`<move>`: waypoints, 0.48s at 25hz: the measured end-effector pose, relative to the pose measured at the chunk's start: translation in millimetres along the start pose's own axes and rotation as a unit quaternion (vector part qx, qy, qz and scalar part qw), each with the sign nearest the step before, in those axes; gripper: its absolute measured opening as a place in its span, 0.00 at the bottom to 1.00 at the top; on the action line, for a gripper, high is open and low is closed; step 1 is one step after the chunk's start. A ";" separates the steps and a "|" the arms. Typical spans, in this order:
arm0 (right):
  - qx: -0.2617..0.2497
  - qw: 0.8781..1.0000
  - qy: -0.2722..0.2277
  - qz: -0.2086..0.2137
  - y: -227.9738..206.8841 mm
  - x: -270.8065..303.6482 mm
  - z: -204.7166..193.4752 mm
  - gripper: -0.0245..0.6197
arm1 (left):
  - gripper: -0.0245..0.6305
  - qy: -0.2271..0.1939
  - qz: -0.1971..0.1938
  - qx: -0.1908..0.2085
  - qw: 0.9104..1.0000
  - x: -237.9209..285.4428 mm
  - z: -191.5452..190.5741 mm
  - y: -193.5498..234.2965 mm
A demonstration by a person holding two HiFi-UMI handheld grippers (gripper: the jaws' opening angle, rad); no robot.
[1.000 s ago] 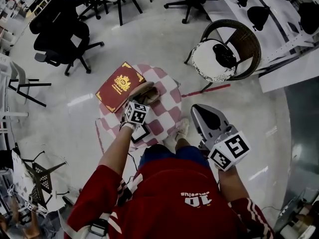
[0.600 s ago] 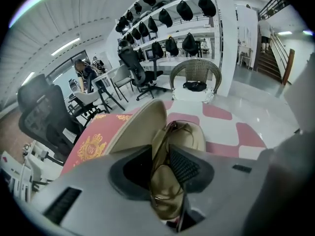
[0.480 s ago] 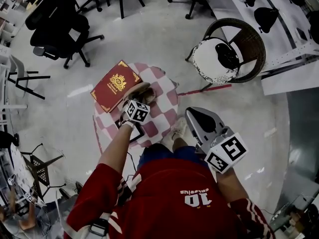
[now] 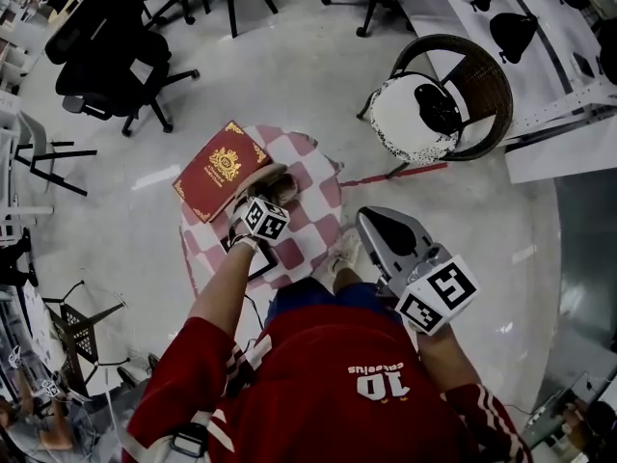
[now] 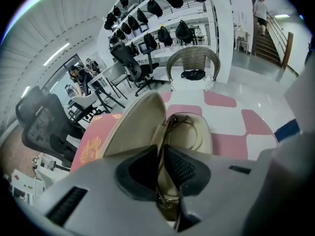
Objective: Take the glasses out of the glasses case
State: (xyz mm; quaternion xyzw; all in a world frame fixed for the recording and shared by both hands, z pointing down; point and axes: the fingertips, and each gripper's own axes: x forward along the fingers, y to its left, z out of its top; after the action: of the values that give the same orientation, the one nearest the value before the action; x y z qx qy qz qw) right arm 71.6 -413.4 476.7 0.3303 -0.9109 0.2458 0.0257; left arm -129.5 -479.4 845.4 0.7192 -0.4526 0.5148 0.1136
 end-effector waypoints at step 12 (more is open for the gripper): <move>0.005 1.000 -0.009 -0.016 19.5 -2.1 -2.3 0.06 | 0.07 -0.034 -0.020 0.022 0.999 -20.2 8.3 -3.1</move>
State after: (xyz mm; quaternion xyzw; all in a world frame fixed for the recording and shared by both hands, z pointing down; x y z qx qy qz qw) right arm 61.0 -398.2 469.8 0.3476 -0.9043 0.2471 0.0197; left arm -123.1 -472.1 825.6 0.7477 -0.4302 0.4973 0.0924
